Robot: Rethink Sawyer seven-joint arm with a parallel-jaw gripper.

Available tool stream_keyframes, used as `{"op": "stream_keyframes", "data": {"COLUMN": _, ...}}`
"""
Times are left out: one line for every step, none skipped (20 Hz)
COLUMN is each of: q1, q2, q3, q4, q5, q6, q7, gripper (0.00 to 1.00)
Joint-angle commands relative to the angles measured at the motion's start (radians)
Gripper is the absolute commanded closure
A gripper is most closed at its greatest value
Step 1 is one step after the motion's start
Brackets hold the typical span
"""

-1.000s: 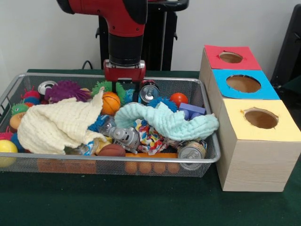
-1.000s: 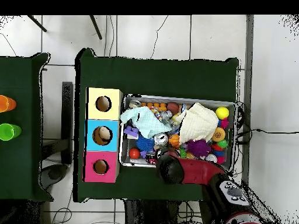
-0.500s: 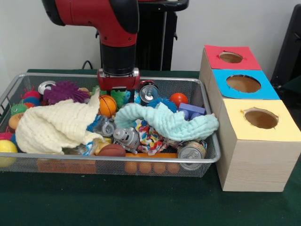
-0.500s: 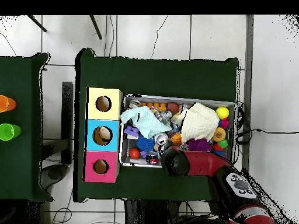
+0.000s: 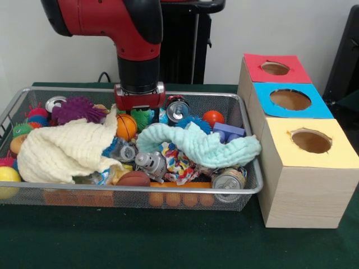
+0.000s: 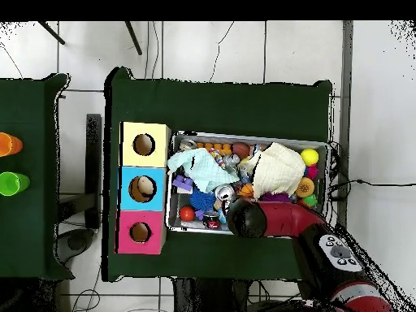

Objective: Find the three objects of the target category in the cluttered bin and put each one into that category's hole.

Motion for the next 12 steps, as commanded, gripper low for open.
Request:
{"op": "stream_keyframes", "data": {"q1": -0.024, "q2": 0.101, "q3": 0.101, "q4": -0.191, "q5": -0.098, "q6": -0.016, "q7": -0.085, "gripper": 0.0}}
{"op": "stream_keyframes", "data": {"q1": -0.031, "q2": 0.096, "q3": 0.112, "q4": -0.2, "q5": -0.102, "q6": -0.001, "q7": -0.103, "gripper": 0.0}}
{"op": "stream_keyframes", "data": {"q1": -0.041, "q2": 0.099, "q3": 0.132, "q4": -0.221, "q5": -0.103, "q6": 0.035, "q7": -0.138, "gripper": 0.0}}
{"op": "stream_keyframes", "data": {"q1": -0.055, "q2": 0.105, "q3": 0.157, "q4": -0.244, "q5": -0.11, "q6": 0.064, "q7": -0.181, "gripper": 0.0}}
{"op": "stream_keyframes", "data": {"q1": -0.072, "q2": 0.112, "q3": 0.183, "q4": -0.263, "q5": -0.119, "q6": 0.085, "q7": -0.222, "gripper": 0.0}}
{"op": "stream_keyframes", "data": {"q1": -0.079, "q2": 0.12, "q3": 0.198, "q4": -0.288, "q5": -0.121, "q6": 0.117, "q7": -0.25, "gripper": 0.0}}
{"op": "stream_keyframes", "data": {"q1": -0.089, "q2": 0.126, "q3": 0.219, "q4": -0.307, "q5": -0.125, "q6": 0.142, "q7": -0.28, "gripper": 0.0}}
{"op": "stream_keyframes", "data": {"q1": -0.095, "q2": 0.131, "q3": 0.236, "q4": -0.325, "q5": -0.131, "q6": 0.164, "q7": -0.303, "gripper": 0.0}}
{"op": "stream_keyframes", "data": {"q1": -0.102, "q2": 0.137, "q3": 0.256, "q4": -0.34, "q5": -0.138, "q6": 0.183, "q7": -0.325, "gripper": 0.0}}
{"op": "stream_keyframes", "data": {"q1": -0.109, "q2": 0.145, "q3": 0.276, "q4": -0.356, "q5": -0.145, "q6": 0.202, "q7": -0.349, "gripper": 0.0}}
{"op": "stream_keyframes", "data": {"q1": -0.114, "q2": 0.157, "q3": 0.294, "q4": -0.376, "q5": -0.147, "q6": 0.23, "q7": -0.374, "gripper": 0.0}}
{"op": "stream_keyframes", "data": {"q1": -0.12, "q2": 0.173, "q3": 0.314, "q4": -0.399, "q5": -0.15, "q6": 0.261, "q7": -0.401, "gripper": 0.0}}
